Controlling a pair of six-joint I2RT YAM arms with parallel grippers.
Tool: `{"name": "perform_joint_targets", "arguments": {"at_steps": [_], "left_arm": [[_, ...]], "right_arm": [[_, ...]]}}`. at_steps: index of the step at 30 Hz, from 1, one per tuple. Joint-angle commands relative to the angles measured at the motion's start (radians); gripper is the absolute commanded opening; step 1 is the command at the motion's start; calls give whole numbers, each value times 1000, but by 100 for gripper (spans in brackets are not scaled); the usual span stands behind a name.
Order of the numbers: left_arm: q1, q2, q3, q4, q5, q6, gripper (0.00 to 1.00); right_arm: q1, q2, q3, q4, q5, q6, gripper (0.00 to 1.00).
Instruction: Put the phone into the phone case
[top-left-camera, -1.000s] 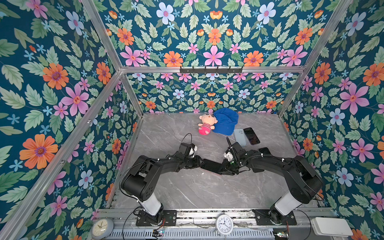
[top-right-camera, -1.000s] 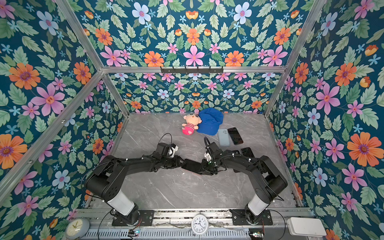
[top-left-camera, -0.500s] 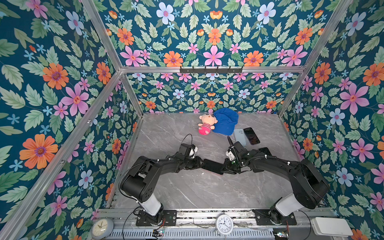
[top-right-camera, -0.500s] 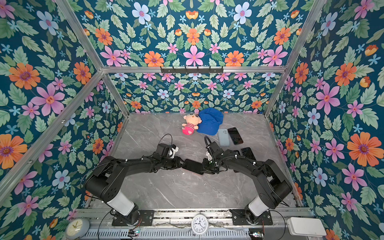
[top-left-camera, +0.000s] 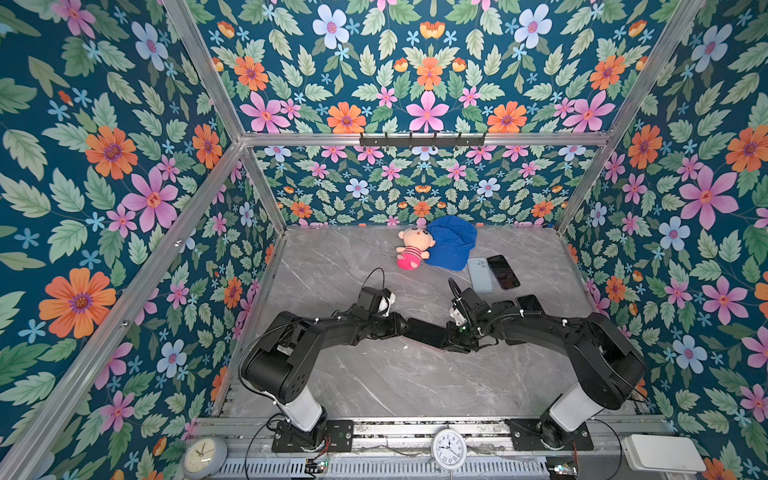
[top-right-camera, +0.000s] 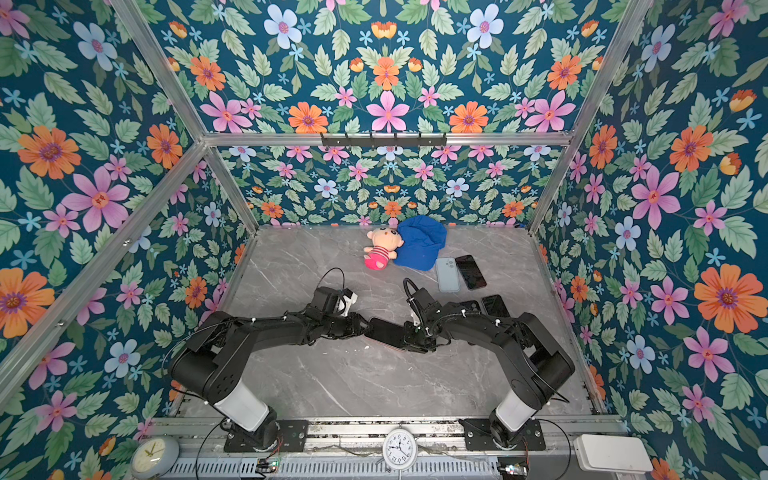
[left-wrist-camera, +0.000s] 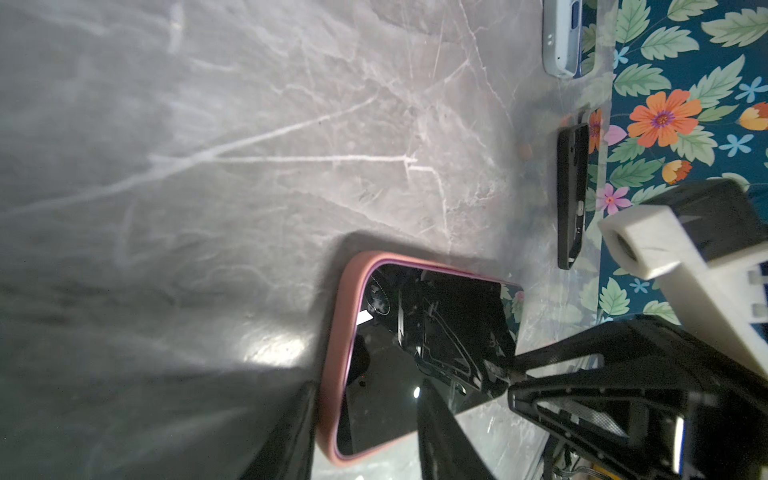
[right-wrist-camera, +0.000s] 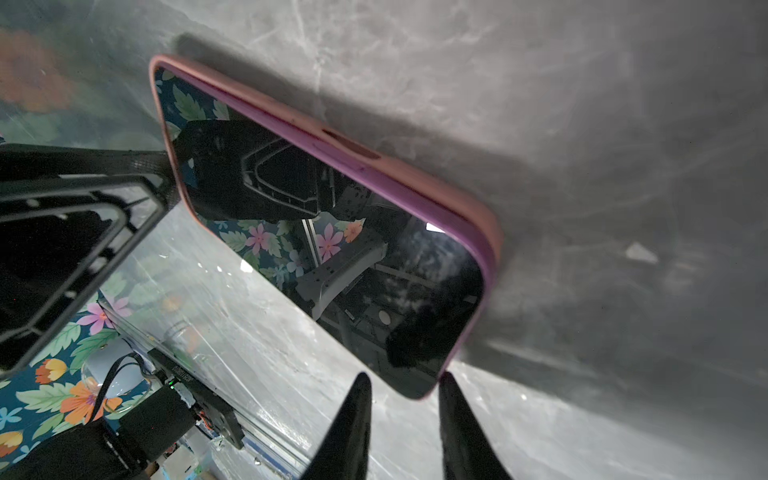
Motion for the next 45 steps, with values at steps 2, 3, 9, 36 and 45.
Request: {"name": "perform_joint_targets", "arguments": {"at_steps": [2, 3, 9, 36, 45], "left_arm": [[-4, 11, -3, -17, -3, 2, 42], [-5, 13, -1, -15, -2, 2, 42], [-9, 13, -3, -12, 0, 0, 42], [6, -141, -56, -144, -28, 5, 62], [-81, -132, -107, -9, 6, -112, 62]], "right_arm": [[9, 6, 19, 9, -8, 12, 25], [12, 7, 21, 9, -8, 11, 24], [28, 19, 29, 20, -12, 20, 19], [-11, -79, 85, -147, 10, -195, 50], [-94, 78, 159, -99, -47, -324, 63]]}}
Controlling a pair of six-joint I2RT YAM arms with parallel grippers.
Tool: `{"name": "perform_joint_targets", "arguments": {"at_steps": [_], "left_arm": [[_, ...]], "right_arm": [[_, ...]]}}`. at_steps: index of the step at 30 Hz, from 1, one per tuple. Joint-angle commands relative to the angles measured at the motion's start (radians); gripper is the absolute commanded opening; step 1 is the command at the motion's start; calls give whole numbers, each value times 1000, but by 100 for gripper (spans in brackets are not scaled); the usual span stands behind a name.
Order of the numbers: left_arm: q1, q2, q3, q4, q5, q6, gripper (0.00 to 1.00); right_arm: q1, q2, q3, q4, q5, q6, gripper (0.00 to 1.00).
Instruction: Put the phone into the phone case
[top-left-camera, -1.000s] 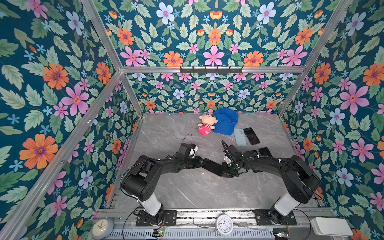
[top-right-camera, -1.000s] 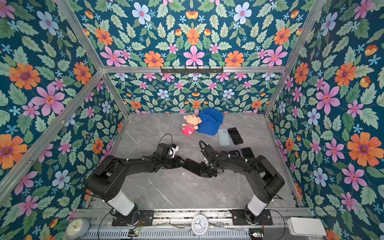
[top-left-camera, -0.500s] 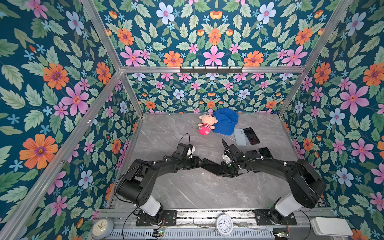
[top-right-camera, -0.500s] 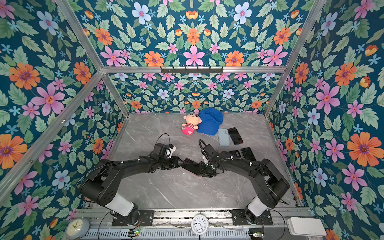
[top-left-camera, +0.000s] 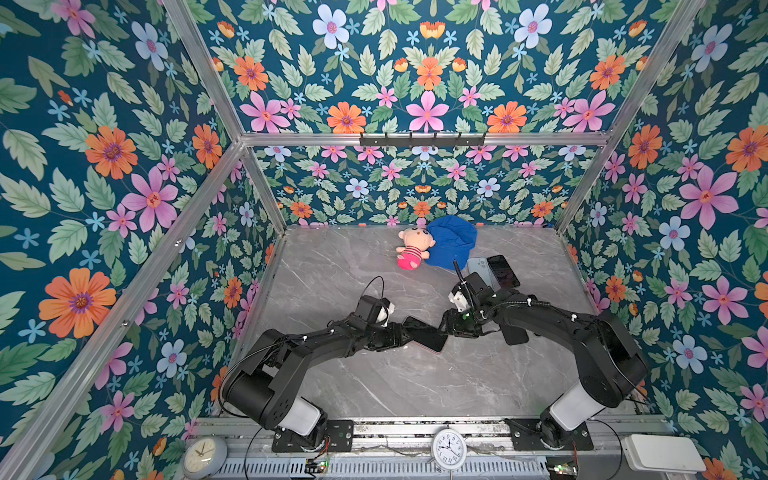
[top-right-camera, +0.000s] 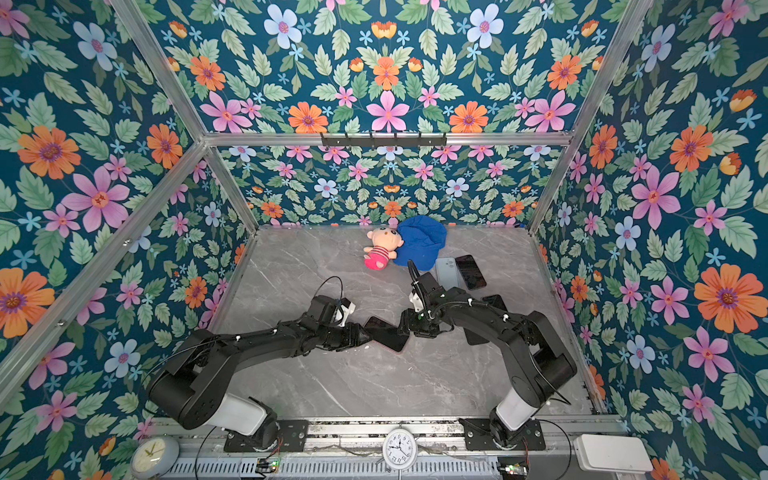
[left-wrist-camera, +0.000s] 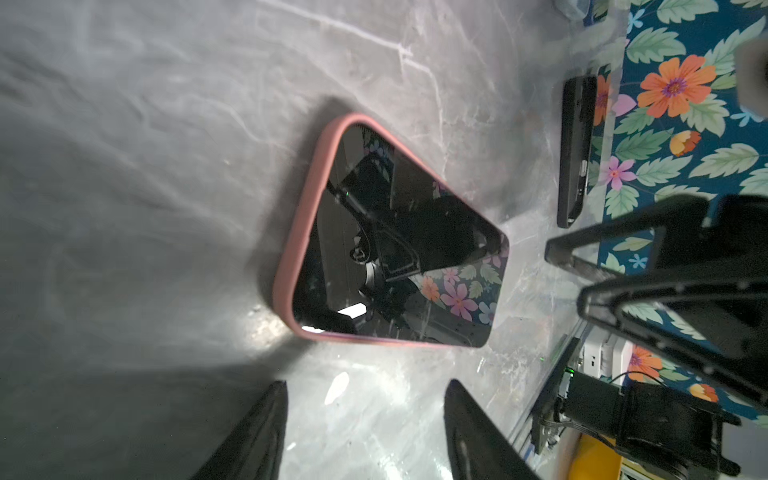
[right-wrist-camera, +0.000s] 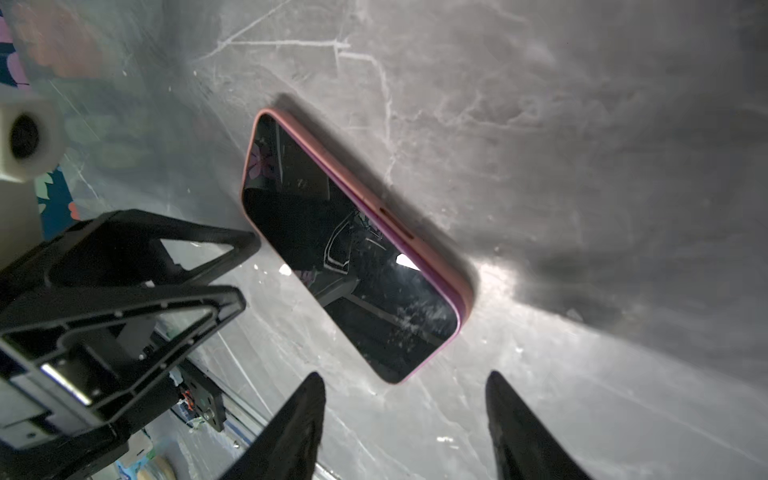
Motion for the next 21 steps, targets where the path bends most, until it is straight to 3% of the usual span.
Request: {"name": "perform_joint_targets", "arguments": {"at_steps": [1, 12, 21], "left_arm": [[-24, 24, -9, 73, 15, -56, 62], [-35, 120, 40, 130, 33, -72, 56], [-35, 231, 125, 159, 50, -61, 51]], "right_arm": [[-6, 57, 18, 23, -43, -65, 63], [-1, 109, -27, 130, -163, -21, 56], [63, 47, -113, 216, -156, 78, 49]]}}
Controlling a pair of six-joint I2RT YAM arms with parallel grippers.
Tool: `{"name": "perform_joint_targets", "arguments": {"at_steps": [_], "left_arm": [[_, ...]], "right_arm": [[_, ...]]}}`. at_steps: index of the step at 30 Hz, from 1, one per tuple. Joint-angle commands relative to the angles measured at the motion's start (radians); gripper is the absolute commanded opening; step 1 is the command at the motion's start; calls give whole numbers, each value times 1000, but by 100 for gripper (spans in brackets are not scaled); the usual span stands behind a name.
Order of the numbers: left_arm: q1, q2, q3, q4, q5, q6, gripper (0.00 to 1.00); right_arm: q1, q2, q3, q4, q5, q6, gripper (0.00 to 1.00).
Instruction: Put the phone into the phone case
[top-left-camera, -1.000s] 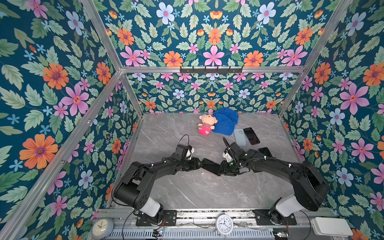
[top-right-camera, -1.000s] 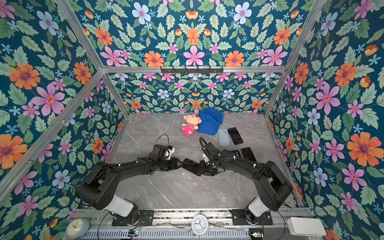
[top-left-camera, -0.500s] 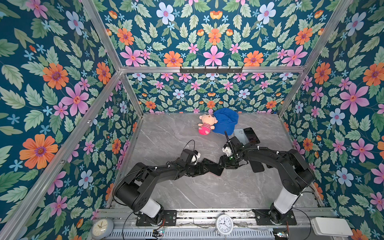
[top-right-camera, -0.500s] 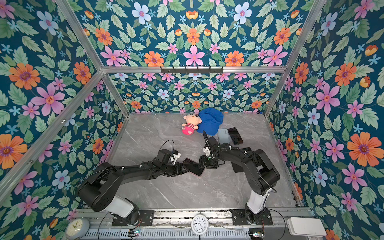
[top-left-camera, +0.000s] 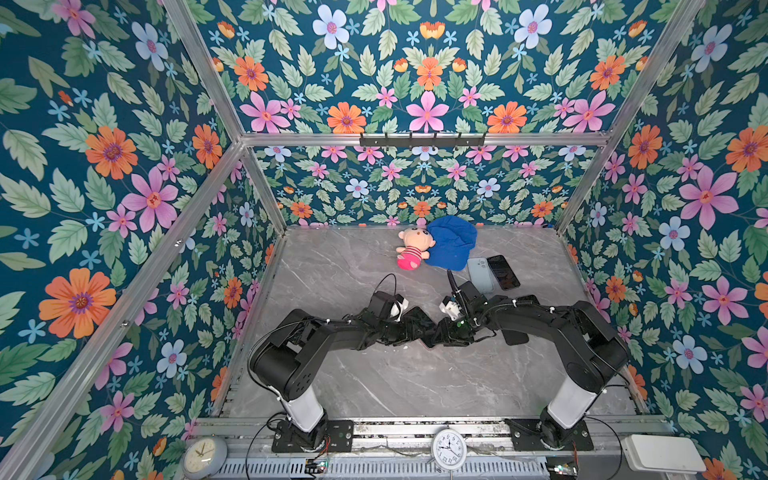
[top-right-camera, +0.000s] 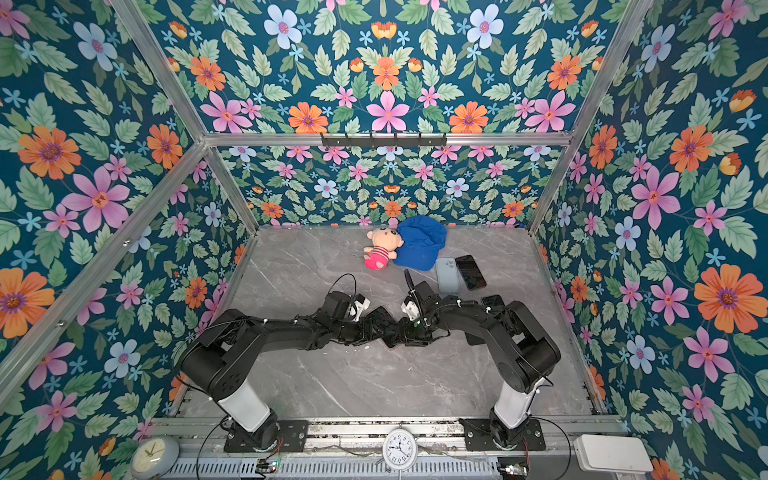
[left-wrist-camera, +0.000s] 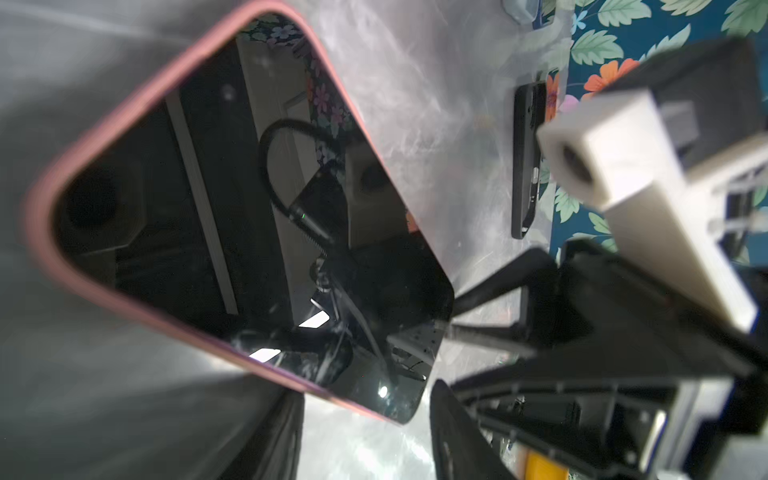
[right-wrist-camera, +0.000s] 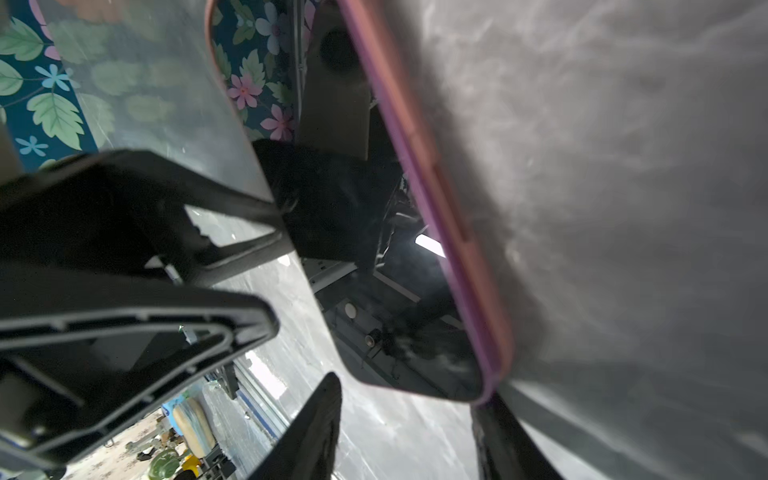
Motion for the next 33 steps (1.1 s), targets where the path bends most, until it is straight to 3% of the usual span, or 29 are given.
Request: {"name": "perform_joint_targets", "arguments": {"at_steps": [1, 7, 12, 16, 19, 25, 33], "left_arm": [[0, 32, 20, -27, -19, 16, 50], [20, 42, 33, -63, -23, 41, 47], [37, 14, 3, -67, -36, 37, 49], [39, 25, 6, -55, -36, 31, 51], [39, 35, 15, -45, -33, 24, 51], [39, 47, 44, -63, -25, 36, 51], [38, 34, 82, -128, -27, 68, 51]], "right_arm": [[29, -13, -19, 47, -1, 62, 49], [57, -50, -50, 78, 14, 115, 47], [28, -139, -19, -51, 151, 39, 49], [-60, -116, 10, -58, 140, -11, 52], [-66, -78, 53, -76, 174, -46, 56], [-67, 83, 100, -53, 99, -61, 53], [-43, 31, 44, -18, 53, -17, 49]]}}
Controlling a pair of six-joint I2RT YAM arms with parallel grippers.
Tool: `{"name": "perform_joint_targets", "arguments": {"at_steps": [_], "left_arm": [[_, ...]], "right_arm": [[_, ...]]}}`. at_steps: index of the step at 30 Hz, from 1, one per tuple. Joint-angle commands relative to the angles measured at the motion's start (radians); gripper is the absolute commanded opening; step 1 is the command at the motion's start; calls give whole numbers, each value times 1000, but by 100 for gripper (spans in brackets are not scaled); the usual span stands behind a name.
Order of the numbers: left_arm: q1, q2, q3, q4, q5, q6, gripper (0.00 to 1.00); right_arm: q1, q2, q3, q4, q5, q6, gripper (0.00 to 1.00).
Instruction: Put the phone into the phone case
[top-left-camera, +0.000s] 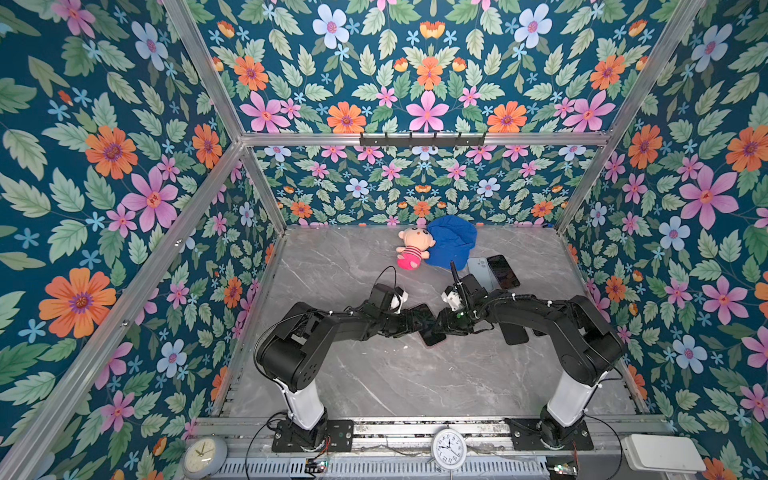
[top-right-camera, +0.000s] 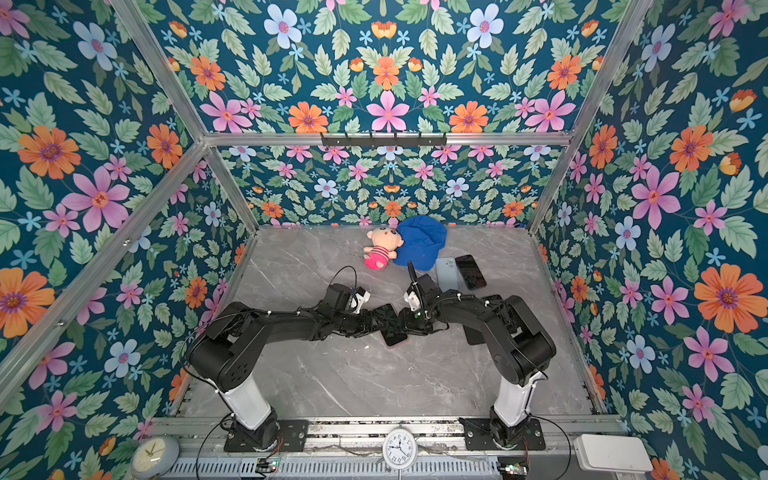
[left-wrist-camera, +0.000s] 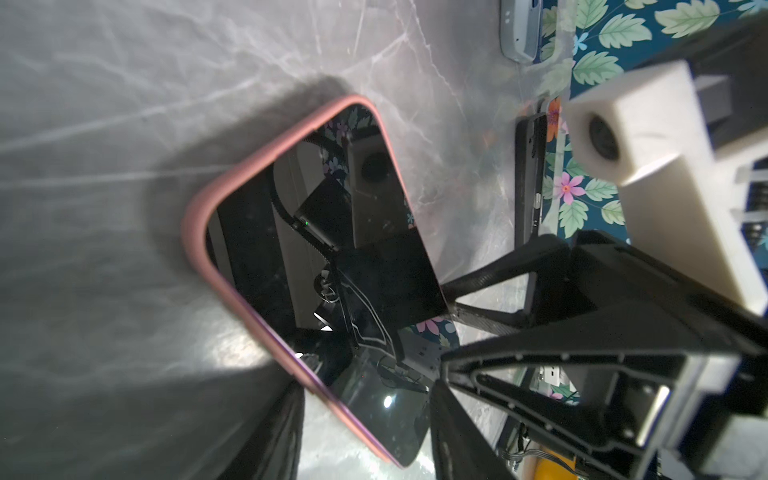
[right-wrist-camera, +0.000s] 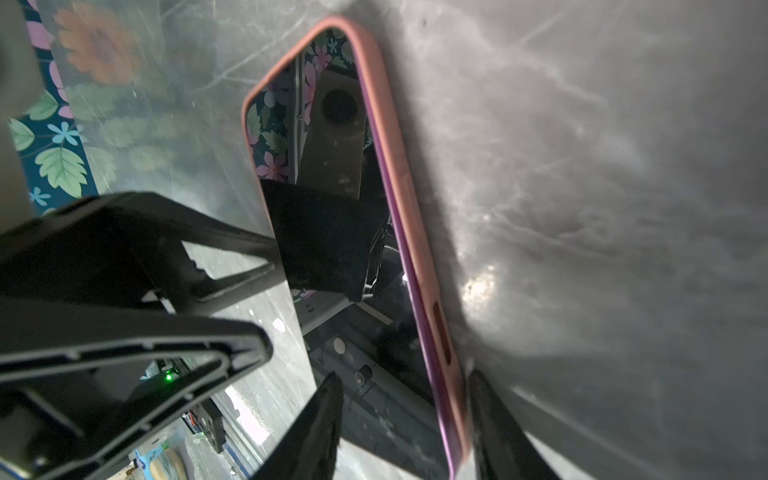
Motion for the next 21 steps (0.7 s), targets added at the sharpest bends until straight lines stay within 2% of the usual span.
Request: {"name": "perform_joint_targets", "arguments": {"at_steps": [1, 21], "left_arm": [[-1, 1, 5, -58, -23, 18, 51], [3, 13, 39, -162, -55, 62, 43]], "right_arm": [[17, -23, -21, -40, -7, 27, 49], [110, -71, -110, 102, 3, 176, 45]]}}
